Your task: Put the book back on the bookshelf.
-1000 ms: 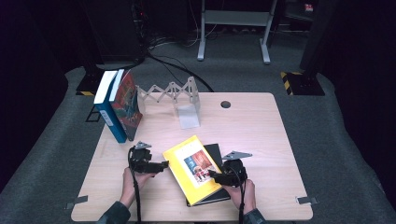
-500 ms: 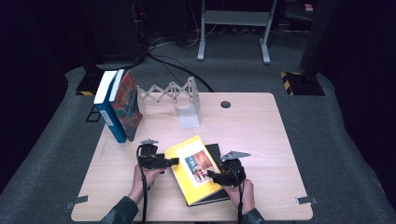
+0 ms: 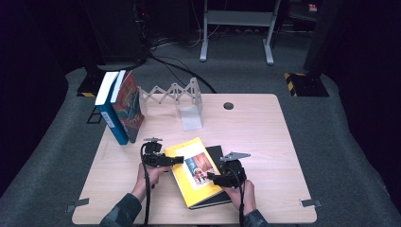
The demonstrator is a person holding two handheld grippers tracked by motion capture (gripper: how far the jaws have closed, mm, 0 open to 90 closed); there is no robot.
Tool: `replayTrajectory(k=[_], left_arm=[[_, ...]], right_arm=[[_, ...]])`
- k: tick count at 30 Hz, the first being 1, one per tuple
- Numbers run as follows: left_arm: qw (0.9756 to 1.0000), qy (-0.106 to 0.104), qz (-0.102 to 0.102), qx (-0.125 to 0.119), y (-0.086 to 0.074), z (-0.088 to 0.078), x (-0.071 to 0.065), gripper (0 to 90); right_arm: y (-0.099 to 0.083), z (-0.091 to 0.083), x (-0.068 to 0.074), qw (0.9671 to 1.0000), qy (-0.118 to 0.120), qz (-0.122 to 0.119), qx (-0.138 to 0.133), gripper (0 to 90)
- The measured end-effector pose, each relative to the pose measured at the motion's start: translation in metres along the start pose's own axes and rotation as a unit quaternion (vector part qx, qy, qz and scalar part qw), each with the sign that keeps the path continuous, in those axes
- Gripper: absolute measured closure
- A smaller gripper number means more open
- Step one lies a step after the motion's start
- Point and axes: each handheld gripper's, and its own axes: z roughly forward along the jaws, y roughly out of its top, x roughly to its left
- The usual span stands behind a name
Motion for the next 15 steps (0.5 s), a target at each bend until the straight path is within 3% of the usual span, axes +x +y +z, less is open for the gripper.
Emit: replayTrajectory(k=[2,3,4,5,6,9,10,11,12,14,15], left_arm=[[0.9998,0.009,0.015,0.001,0.005,-0.002,-0.006,28.7],[0.9996,0.005,0.027,0.003,0.007,-0.004,-0.008,28.7],[0.9996,0.001,0.027,-0.001,0.010,-0.005,-0.011,39.1],[0.9992,-0.009,0.040,0.003,0.013,-0.006,-0.015,39.1],[0.9985,0.007,0.054,0.003,0.016,-0.007,-0.022,46.0],[0.9948,0.039,0.094,0.006,0.026,-0.009,-0.040,51.7],[0.9901,0.058,0.125,0.025,0.031,-0.010,-0.046,51.8],[0.9883,0.068,0.134,0.028,0.033,-0.009,-0.049,51.9],[0.9883,0.068,0.134,0.028,0.033,-0.009,-0.049,51.9],[0.9792,0.098,0.171,0.046,0.037,-0.010,-0.058,51.8],[0.9766,0.106,0.180,0.051,0.039,-0.010,-0.061,51.8]], right_arm=[[0.000,0.000,0.001,1.0000,-0.005,0.003,0.000,49.0],[0.000,0.000,0.001,1.0000,-0.005,0.003,0.000,49.0],[0.001,0.000,0.000,1.0000,-0.005,0.001,0.003,49.2],[0.001,0.000,0.000,1.0000,-0.005,0.001,0.003,49.2],[0.001,0.001,0.000,1.0000,-0.001,-0.003,0.000,49.2],[0.004,0.002,0.004,0.9999,-0.013,-0.005,0.005,49.1],[0.004,0.002,0.005,0.9998,-0.016,-0.008,0.003,49.1],[0.004,0.003,0.005,0.9998,-0.015,-0.011,0.003,49.1],[0.004,0.003,0.006,0.9997,-0.020,-0.013,0.000,49.1],[0.005,0.004,0.007,0.9997,-0.022,-0.012,0.002,49.1],[0.005,0.004,0.008,0.9996,-0.020,-0.018,0.001,49.2]])
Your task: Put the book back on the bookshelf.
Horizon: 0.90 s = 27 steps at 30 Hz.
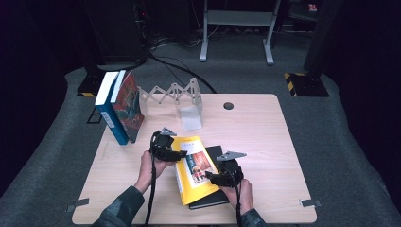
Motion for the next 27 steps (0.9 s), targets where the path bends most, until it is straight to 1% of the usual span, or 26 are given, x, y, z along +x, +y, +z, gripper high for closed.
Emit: replayTrajectory(k=[1,2,3,5,6,7,8,9,10,11,12,13,14,16,17,18,19,20,21,22,23,24,25,26,27], left_arm=[[1.0000,0.008,0.006,0.002,0.002,-0.001,-0.001,51.7],[0.9999,0.009,0.012,0.005,0.004,-0.002,-0.002,51.4],[0.9998,0.009,0.014,0.005,0.005,-0.002,-0.002,51.2],[1.0000,0.000,0.009,-0.002,0.008,-0.003,0.001,50.2],[1.0000,-0.003,0.004,0.001,0.010,-0.002,0.002,48.6],[1.0000,-0.003,0.007,0.006,0.011,0.000,0.004,45.5],[1.0000,-0.007,0.000,0.006,0.012,0.002,0.006,44.4],[1.0000,-0.007,0.000,0.006,0.012,0.002,0.006,42.9],[0.9999,-0.012,-0.009,0.008,0.012,0.005,0.010,42.9],[0.9995,-0.022,-0.017,0.012,0.013,0.007,0.014,41.9],[0.9993,-0.025,-0.027,0.010,0.013,0.009,0.016,41.5],[0.9992,-0.031,-0.021,0.017,0.014,0.010,0.017,41.7],[0.9993,-0.028,-0.020,0.018,0.015,0.011,0.017,41.6],[0.9991,-0.031,-0.020,0.022,0.015,0.011,0.017,44.0],[0.9988,-0.037,-0.021,0.024,0.014,0.012,0.018,44.0],[0.9986,-0.042,-0.024,0.023,0.014,0.012,0.019,51.0],[0.9987,-0.039,-0.021,0.025,0.013,0.012,0.018,51.0],[0.9986,-0.041,-0.020,0.028,0.013,0.013,0.019,51.3],[0.9987,-0.039,-0.017,0.029,0.012,0.012,0.019,52.2],[0.9987,-0.038,-0.015,0.028,0.012,0.012,0.018,52.2],[0.9989,-0.036,-0.016,0.025,0.011,0.013,0.018,52.4],[0.9989,-0.035,-0.017,0.027,0.010,0.013,0.018,52.4],[0.9987,-0.038,-0.018,0.027,0.010,0.013,0.019,52.4],[0.9987,-0.038,-0.018,0.027,0.010,0.013,0.019,52.4],[0.9988,-0.036,-0.021,0.024,0.009,0.014,0.018,52.3]], right_arm=[[0.000,0.000,0.001,1.0000,-0.001,0.001,0.002,49.2],[0.001,0.002,0.002,1.0000,0.002,0.004,0.000,49.2],[0.001,0.002,0.001,1.0000,0.005,0.001,0.000,49.2],[0.001,0.002,0.000,0.9999,0.011,0.004,0.000,49.2],[0.001,0.002,-0.001,0.9998,0.016,0.007,0.001,49.2],[0.000,0.002,-0.002,0.9998,0.017,0.008,-0.001,49.2],[0.000,0.002,-0.002,0.9998,0.018,0.010,-0.001,49.2],[0.000,0.002,-0.002,0.9998,0.018,0.010,-0.001,49.2],[0.000,0.002,-0.002,0.9998,0.019,0.008,-0.001,49.2],[0.000,0.002,-0.001,0.9998,0.018,0.008,0.000,49.1],[0.000,0.002,-0.001,0.9998,0.017,0.006,-0.001,49.1],[0.000,0.002,-0.001,0.9998,0.016,0.006,-0.002,49.1],[0.000,0.002,-0.001,0.9998,0.019,0.007,-0.002,49.1],[-0.001,0.002,-0.002,0.9998,0.020,0.005,-0.004,49.1],[-0.001,0.002,-0.002,0.9998,0.018,0.009,-0.004,49.1],[0.000,0.002,-0.002,0.9998,0.018,0.005,-0.003,49.1],[0.000,0.002,-0.002,0.9998,0.018,0.005,-0.003,49.1],[0.000,0.002,-0.003,0.9997,0.023,0.011,-0.001,49.0],[0.000,0.001,-0.006,0.9996,0.028,0.006,-0.005,45.9],[0.000,0.001,-0.006,0.9996,0.028,0.006,-0.005,45.9],[-0.003,-0.005,-0.011,0.9997,0.011,0.001,-0.024,38.0],[-0.004,-0.009,-0.015,0.9994,0.007,0.008,-0.032,34.7],[-0.005,-0.015,-0.022,0.9991,-0.005,0.014,-0.040,30.4],[-0.005,-0.015,-0.022,0.9991,-0.005,0.014,-0.040,30.4],[-0.008,-0.024,-0.037,0.9975,-0.041,0.024,-0.052,19.8]])
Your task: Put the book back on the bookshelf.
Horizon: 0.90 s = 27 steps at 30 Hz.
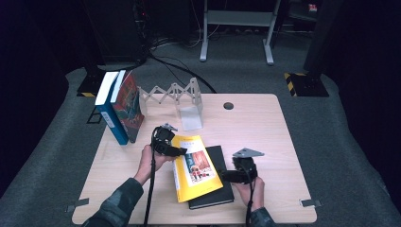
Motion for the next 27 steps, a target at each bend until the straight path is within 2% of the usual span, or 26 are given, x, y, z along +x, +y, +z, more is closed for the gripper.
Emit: replayTrajectory(k=[1,2,4,5,6,10,13,16,17,20,21,23,24,25,26,27], left_arm=[[1.0000,0.002,0.001,0.000,0.000,0.000,0.000,52.3],[1.0000,0.003,0.008,0.004,0.000,-0.001,0.000,52.3],[1.0000,0.005,0.005,0.001,0.000,-0.001,-0.001,52.2],[1.0000,0.008,0.003,-0.001,0.000,-0.001,-0.002,52.2],[0.9999,0.009,0.002,-0.003,0.000,-0.001,-0.002,52.3],[0.9999,0.008,0.003,-0.007,-0.001,-0.002,-0.003,53.6],[0.9997,0.004,-0.010,-0.021,-0.002,-0.004,-0.003,56.0],[0.9993,-0.008,-0.020,-0.029,-0.004,-0.007,-0.001,58.1],[0.9985,-0.017,-0.034,-0.040,-0.005,-0.009,0.000,59.2],[0.9976,-0.024,-0.039,-0.051,-0.004,-0.012,-0.001,61.3],[0.9964,-0.029,-0.051,-0.062,-0.004,-0.014,-0.003,62.4],[0.9950,-0.041,-0.053,-0.074,-0.002,-0.020,-0.003,65.2],[0.9929,-0.063,-0.055,-0.085,0.002,-0.030,-0.005,68.9],[0.9929,-0.063,-0.055,-0.085,0.002,-0.030,-0.005,70.0],[0.9903,-0.080,-0.057,-0.099,0.006,-0.040,-0.009,72.1],[0.9903,-0.080,-0.057,-0.099,0.006,-0.040,-0.009,73.2]], right_arm=[[0.000,0.000,0.000,1.0000,0.000,0.000,0.000,19.8],[-0.002,-0.002,-0.010,0.9998,-0.021,0.003,-0.002,16.3],[-0.011,-0.003,-0.031,0.9978,-0.065,-0.002,0.006,10.3],[-0.019,0.001,-0.045,0.9962,-0.085,0.004,0.016,4.6],[-0.024,0.003,-0.051,0.9946,-0.099,0.001,0.030,2.1],[-0.035,0.011,-0.066,0.9930,-0.113,0.001,0.034,0.0],[-0.042,0.018,-0.070,0.9901,-0.132,-0.001,0.047,0.0],[-0.044,0.019,-0.074,0.9907,-0.130,0.007,0.039,0.0],[-0.045,0.019,-0.076,0.9920,-0.122,0.008,0.032,1.3],[-0.046,0.019,-0.076,0.9920,-0.122,0.011,0.030,1.7],[-0.046,0.018,-0.076,0.9922,-0.120,0.001,0.034,2.2],[-0.047,0.018,-0.075,0.9921,-0.122,-0.002,0.028,3.0],[-0.047,0.018,-0.074,0.9920,-0.123,-0.004,0.026,3.5],[-0.047,0.018,-0.074,0.9920,-0.123,-0.004,0.026,3.5],[-0.047,0.018,-0.075,0.9920,-0.123,-0.003,0.026,3.5],[-0.047,0.018,-0.075,0.9920,-0.123,-0.003,0.026,3.5]])
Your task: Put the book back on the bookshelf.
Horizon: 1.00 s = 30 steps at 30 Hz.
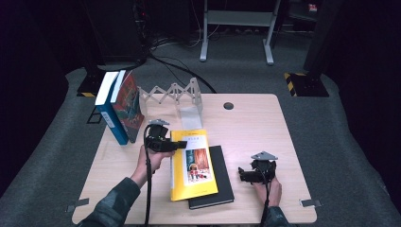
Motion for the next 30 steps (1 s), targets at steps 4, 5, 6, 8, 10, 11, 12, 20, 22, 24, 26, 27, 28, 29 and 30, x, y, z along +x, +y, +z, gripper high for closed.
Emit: replayTrajectory(k=[4,5,6,8,10,11,12,20,22,24,26,27,28,29,30], left_arm=[[0.9989,-0.007,0.032,-0.034,0.017,-0.025,-0.022,76.0],[0.9985,-0.007,0.040,-0.037,0.020,-0.028,-0.024,76.1],[0.9975,-0.003,0.050,-0.050,0.025,-0.037,-0.029,76.1],[0.9970,-0.005,0.053,-0.056,0.029,-0.042,-0.031,76.1],[0.9953,0.005,0.065,-0.071,0.037,-0.054,-0.036,76.1],[0.9943,0.015,0.070,-0.079,0.041,-0.059,-0.037,76.1],[0.9934,0.022,0.076,-0.082,0.044,-0.063,-0.037,76.1],[0.9865,0.070,0.093,-0.115,0.058,-0.082,-0.028,76.1],[0.9838,0.086,0.098,-0.123,0.061,-0.087,-0.026,76.0],[0.9813,0.099,0.101,-0.131,0.063,-0.090,-0.026,76.0],[0.9789,0.113,0.100,-0.138,0.065,-0.094,-0.022,76.0],[0.9770,0.122,0.098,-0.145,0.067,-0.098,-0.019,76.0],[0.9770,0.122,0.098,-0.145,0.067,-0.098,-0.019,76.0],[0.9732,0.140,0.097,-0.155,0.067,-0.102,-0.016,76.0],[0.9723,0.145,0.097,-0.156,0.068,-0.104,-0.015,76.0]], right_arm=[[0.000,0.000,0.000,1.0000,0.000,0.003,0.001,3.6],[0.000,-0.001,0.000,1.0000,0.001,0.002,0.001,3.7],[0.000,-0.001,0.000,1.0000,0.001,0.002,0.001,3.7],[0.000,-0.001,0.000,1.0000,0.001,0.001,0.001,3.8],[0.000,-0.001,0.000,1.0000,0.001,0.002,0.001,3.8],[0.000,-0.001,0.000,1.0000,0.002,0.003,0.001,3.9],[0.000,0.000,0.000,1.0000,0.002,0.003,0.001,3.9],[0.000,0.000,-0.001,1.0000,0.004,0.002,-0.001,4.0],[0.000,0.000,-0.001,1.0000,0.004,0.002,-0.001,4.0],[0.000,0.000,-0.001,1.0000,0.004,0.003,-0.001,4.0],[0.000,0.000,-0.001,1.0000,0.004,0.002,-0.001,4.1],[0.000,0.000,-0.001,1.0000,0.004,0.003,-0.001,4.1],[0.000,0.000,-0.001,1.0000,0.004,0.003,-0.001,4.1],[0.000,0.000,-0.001,1.0000,0.004,0.002,-0.001,4.1],[0.000,0.000,-0.001,1.0000,0.004,0.003,-0.001,4.1]])
